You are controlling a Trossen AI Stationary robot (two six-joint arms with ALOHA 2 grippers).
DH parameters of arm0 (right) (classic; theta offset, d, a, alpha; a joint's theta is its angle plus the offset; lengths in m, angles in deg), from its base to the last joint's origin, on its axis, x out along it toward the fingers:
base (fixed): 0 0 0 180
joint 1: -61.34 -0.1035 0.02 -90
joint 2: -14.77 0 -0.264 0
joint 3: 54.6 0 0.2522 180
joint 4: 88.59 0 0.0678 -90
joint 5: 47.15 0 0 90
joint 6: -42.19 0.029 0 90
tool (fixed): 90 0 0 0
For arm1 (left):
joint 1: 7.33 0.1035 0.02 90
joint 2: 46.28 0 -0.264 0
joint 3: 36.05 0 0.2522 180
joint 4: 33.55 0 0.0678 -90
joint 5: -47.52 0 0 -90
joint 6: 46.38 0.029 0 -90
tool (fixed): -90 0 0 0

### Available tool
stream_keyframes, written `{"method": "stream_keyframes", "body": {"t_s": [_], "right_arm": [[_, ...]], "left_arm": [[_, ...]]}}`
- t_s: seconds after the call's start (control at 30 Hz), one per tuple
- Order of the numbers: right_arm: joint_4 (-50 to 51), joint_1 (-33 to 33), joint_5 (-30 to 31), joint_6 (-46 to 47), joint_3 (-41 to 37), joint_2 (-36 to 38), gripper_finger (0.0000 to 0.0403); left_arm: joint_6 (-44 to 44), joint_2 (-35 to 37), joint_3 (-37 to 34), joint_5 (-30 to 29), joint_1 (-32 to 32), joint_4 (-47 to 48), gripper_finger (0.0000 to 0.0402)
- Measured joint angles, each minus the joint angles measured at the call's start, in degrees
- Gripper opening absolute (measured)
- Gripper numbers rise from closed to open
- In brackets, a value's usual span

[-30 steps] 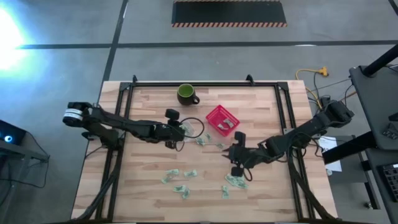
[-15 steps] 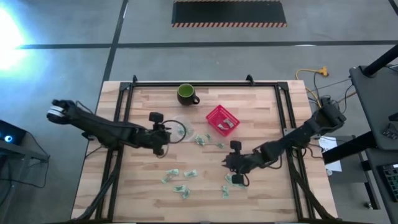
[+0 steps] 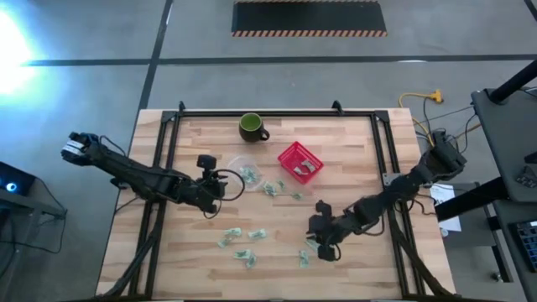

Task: Pick and place items into bin
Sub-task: Put the stevia packet into the red bin

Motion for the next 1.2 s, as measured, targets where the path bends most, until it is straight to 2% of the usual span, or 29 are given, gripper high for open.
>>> {"method": "stream_keyframes", "body": {"t_s": [0.3, 0.57, 1.03, 1.2], "right_arm": [[-0.8, -4.4, 7.1, 0.8, 0.4, -7.6, 0.0075], [-1.0, -4.4, 10.2, 1.2, 0.4, -7.0, 0.0102], [-0.6, -4.4, 10.2, 4.4, 0.4, -7.0, 0.0184], [-1.0, -4.2, 10.1, 4.4, 0.3, -8.1, 0.0194]], "left_arm": [[0.0, 0.0, 0.1, -0.1, 0.0, -0.6, 0.008], [0.0, 0.0, 0.0, -0.1, 0.0, -0.5, 0.008], [0.0, 0.0, -0.1, -0.1, 0.0, -0.6, 0.008], [0.0, 0.0, 0.0, -0.1, 0.0, -0.6, 0.008]]}}
